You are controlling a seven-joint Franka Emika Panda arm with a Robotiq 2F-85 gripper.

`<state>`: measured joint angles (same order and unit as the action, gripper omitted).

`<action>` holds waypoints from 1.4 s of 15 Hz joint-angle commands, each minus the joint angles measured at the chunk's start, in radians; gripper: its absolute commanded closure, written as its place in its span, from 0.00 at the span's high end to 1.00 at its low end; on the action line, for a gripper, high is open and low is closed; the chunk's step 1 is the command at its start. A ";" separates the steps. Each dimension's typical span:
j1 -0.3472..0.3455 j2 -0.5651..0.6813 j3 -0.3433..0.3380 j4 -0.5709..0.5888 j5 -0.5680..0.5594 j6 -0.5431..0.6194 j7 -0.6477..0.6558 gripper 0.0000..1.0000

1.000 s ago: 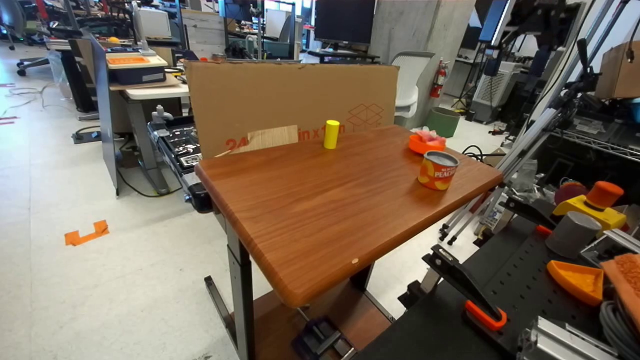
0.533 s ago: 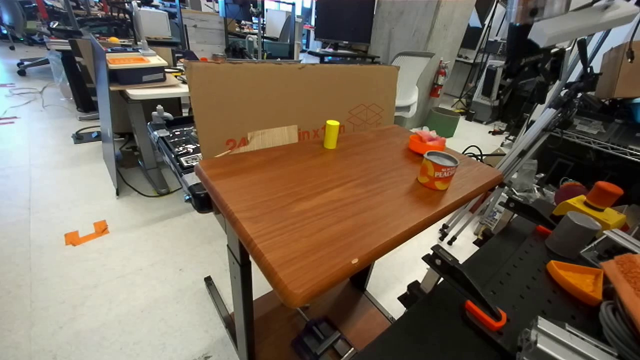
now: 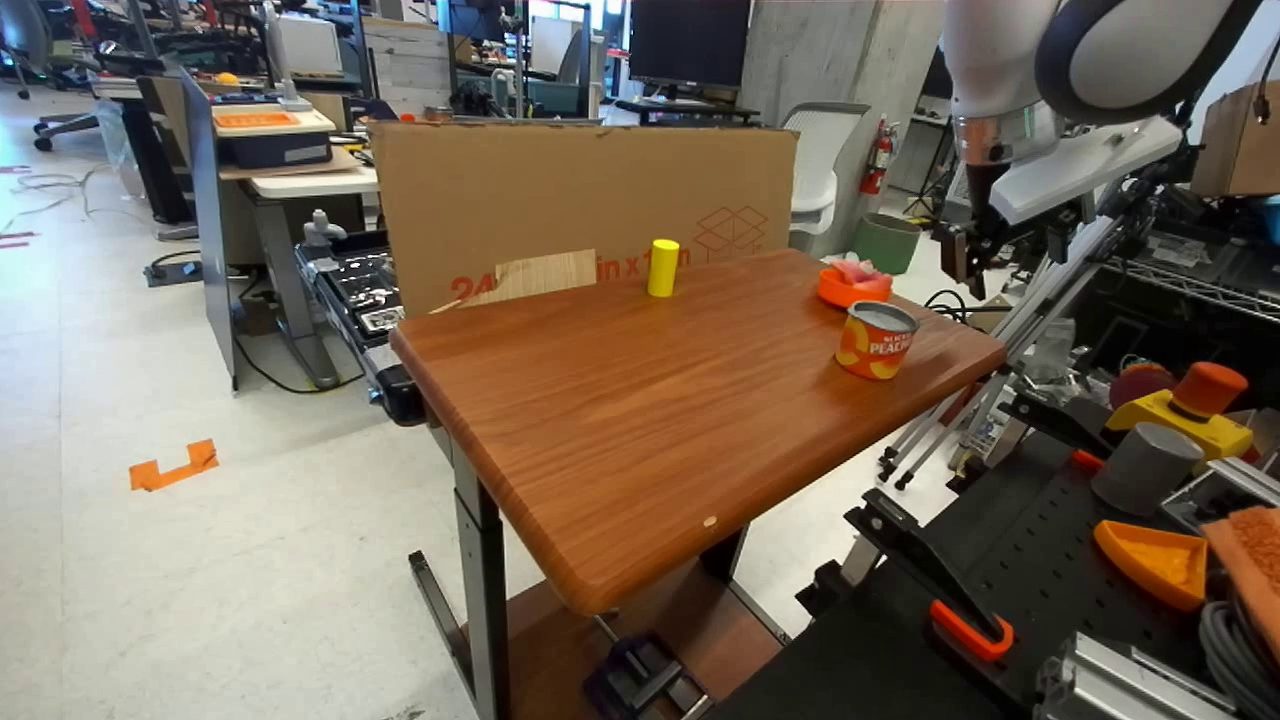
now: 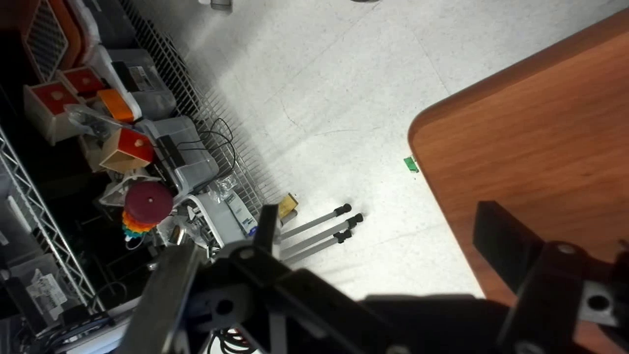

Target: Move the can to the left

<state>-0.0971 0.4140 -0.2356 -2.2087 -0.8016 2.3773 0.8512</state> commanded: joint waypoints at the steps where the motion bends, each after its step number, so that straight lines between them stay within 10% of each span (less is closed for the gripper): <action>1: 0.060 0.074 -0.007 0.027 -0.036 -0.023 0.083 1.00; 21: 0.347 0.102 0.190 -0.036 0.005 -0.040 0.215 1.00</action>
<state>0.2196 0.5138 -0.0565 -2.2372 -0.7688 2.3163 1.0214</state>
